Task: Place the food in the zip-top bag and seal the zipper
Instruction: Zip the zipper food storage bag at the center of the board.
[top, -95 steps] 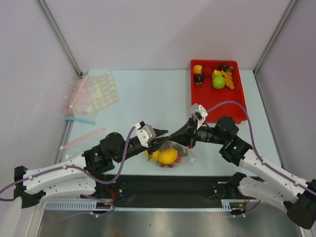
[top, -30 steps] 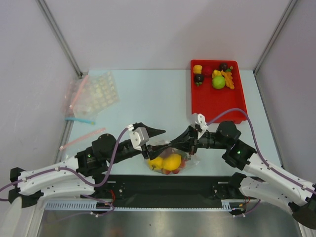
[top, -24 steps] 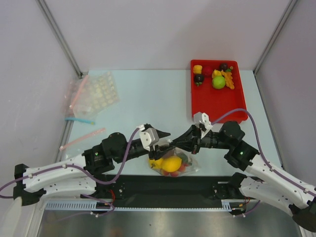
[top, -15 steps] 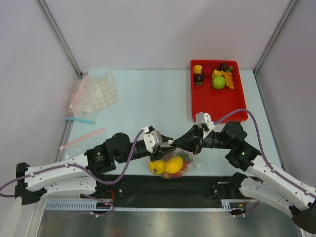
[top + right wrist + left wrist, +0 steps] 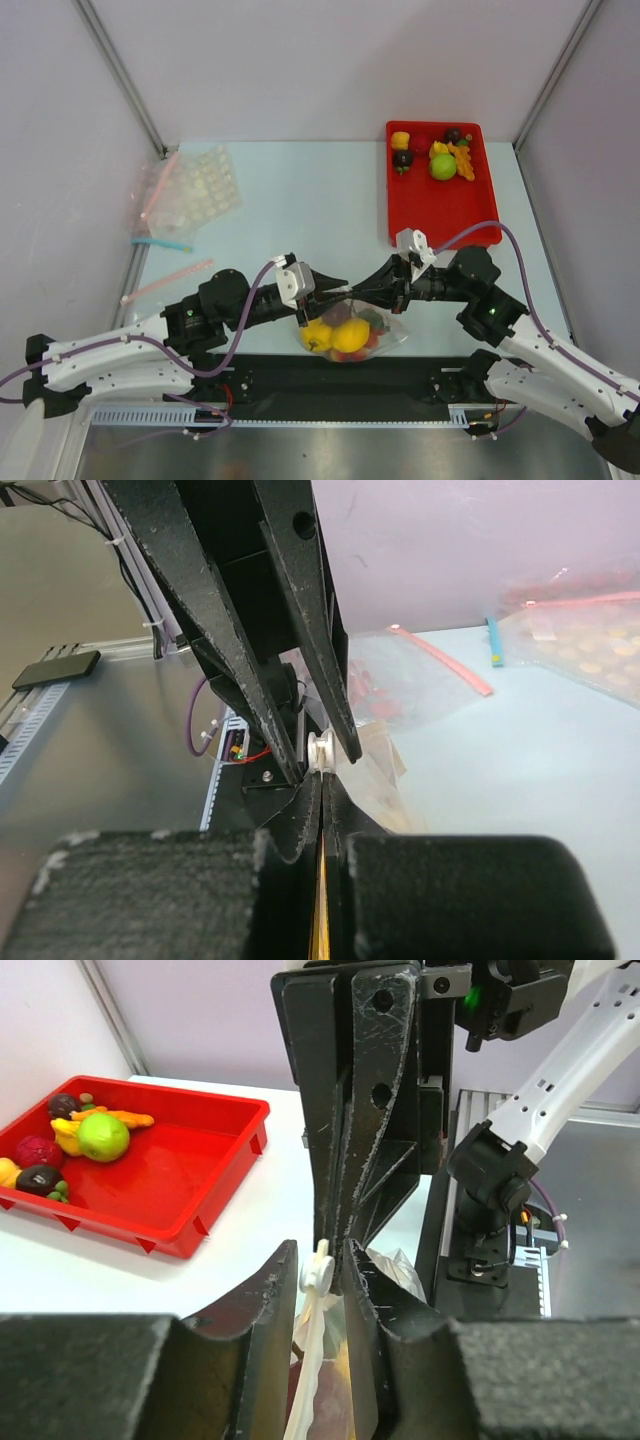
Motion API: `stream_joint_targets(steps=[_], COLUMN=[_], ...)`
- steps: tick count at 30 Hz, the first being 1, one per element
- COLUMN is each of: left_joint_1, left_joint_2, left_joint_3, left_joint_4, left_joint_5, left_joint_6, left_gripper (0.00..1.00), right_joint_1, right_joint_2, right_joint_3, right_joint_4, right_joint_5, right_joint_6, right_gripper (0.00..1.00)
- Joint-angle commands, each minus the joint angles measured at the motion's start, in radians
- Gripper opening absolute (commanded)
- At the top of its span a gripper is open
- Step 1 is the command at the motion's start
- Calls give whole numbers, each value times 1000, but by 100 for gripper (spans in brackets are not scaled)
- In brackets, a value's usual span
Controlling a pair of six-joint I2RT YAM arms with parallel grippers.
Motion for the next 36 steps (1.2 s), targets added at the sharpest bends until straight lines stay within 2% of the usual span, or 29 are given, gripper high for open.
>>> stream_joint_targets(steps=[1, 5, 7, 10, 11, 14, 15, 16, 21, 30, 36], left_joint_1=[-2, -2, -2, -2, -2, -4, -2, -2, -4, -4, -2], left_joint_2=[18, 18, 18, 22, 24, 18, 9, 4, -10, -19, -22], left_joint_3=[39, 40, 40, 44, 44, 37, 36, 33, 27, 25, 25], left_joint_4=[7, 5, 4, 2, 2, 7, 11, 13, 21, 21, 22], left_joint_5=[33, 39, 41, 43, 40, 35, 29, 27, 23, 16, 15], left_joint_6=[-7, -7, -6, -6, -6, -9, -11, -11, -17, -23, -27], left_gripper=[30, 32, 27, 9, 0, 0, 0, 0, 0, 0, 0], right_joint_1=[0, 0, 0, 0, 0, 0, 0, 0, 1, 5, 23], right_joint_2=[-23, -29, -35, -40, -40, -38, -38, -35, -29, 0, 26], right_joint_3=[20, 16, 15, 12, 10, 10, 10, 9, -2, 0, 18], right_joint_4=[59, 64, 65, 73, 74, 71, 70, 68, 70, 65, 38], right_joint_5=[-20, -28, -28, -32, -32, -32, -31, -31, -28, -35, -75], right_joint_6=[-9, -6, -6, -4, -4, -9, -13, -21, -41, -63, -87], right_gripper=[0, 0, 0, 0, 0, 2, 7, 17, 33, 34, 45])
